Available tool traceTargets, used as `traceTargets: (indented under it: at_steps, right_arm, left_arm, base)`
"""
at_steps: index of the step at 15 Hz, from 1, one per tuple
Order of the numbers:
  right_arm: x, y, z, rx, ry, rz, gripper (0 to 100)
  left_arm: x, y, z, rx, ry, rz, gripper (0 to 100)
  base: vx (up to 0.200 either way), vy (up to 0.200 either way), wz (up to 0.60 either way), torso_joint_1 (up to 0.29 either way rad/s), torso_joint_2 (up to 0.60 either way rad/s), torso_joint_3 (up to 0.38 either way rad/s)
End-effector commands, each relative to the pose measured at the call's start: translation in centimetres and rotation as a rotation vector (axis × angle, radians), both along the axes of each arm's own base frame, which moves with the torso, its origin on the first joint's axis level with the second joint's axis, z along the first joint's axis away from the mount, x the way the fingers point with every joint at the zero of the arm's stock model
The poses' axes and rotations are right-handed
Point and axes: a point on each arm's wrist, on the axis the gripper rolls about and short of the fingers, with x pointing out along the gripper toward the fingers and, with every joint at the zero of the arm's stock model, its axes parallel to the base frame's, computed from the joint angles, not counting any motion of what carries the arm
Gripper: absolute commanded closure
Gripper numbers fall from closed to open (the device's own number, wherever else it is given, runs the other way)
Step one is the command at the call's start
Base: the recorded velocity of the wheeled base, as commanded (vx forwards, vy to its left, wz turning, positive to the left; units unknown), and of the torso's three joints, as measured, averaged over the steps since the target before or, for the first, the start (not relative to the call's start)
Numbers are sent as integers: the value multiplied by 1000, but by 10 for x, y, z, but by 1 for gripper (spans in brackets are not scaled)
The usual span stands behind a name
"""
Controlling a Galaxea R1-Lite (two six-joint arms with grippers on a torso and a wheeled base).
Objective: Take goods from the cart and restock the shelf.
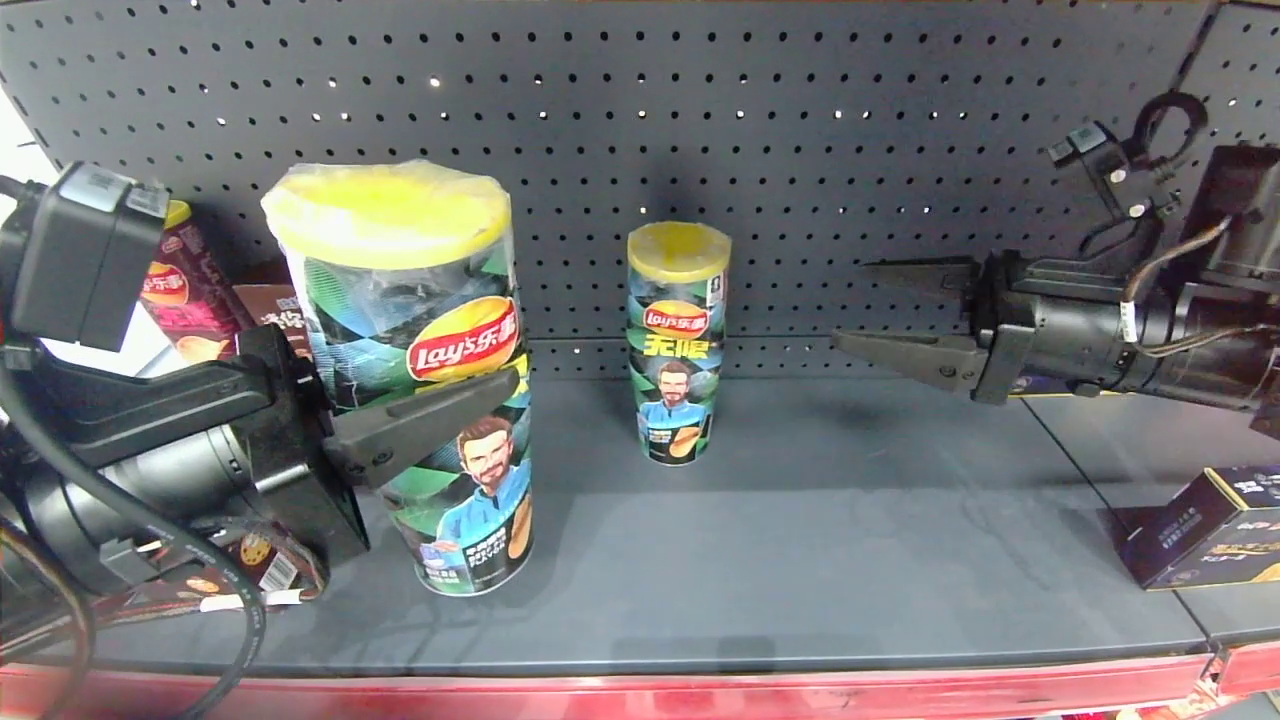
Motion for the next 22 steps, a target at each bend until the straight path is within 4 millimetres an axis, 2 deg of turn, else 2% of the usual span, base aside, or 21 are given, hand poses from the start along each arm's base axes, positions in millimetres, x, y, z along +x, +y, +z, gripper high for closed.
traceTargets:
  at_steps: [1, 3, 12, 17, 21, 22]
  right_arm:
    - [26, 15, -13, -11, 17, 103, 0]
    - [41, 22, -18, -5, -21, 195, 0]
    - [77, 64, -45, -13, 5, 263, 0]
    - [88, 81, -64, -24, 37, 286, 0]
    - [95, 95, -72, -25, 40, 307, 0]
    - [98, 103, -77, -28, 46, 320, 0]
  left_arm:
    - [4, 6, 0, 0, -2, 32, 100]
    - [4, 7, 0, 1, -1, 34, 100]
    - [4, 7, 0, 0, -2, 35, 100]
    - [4, 7, -2, 3, 4, 35, 100]
    - [5, 6, -1, 3, 4, 34, 100]
    - [5, 6, -1, 2, 2, 35, 100]
  base:
    - [0, 0, 0, 0, 0, 0]
    - [0, 0, 0, 0, 0, 0]
    - [0, 0, 0, 0, 0, 0]
    - [0, 0, 0, 0, 0, 0]
    - [0, 0, 0, 0, 0, 0]
    - [0, 0, 0, 0, 0, 0]
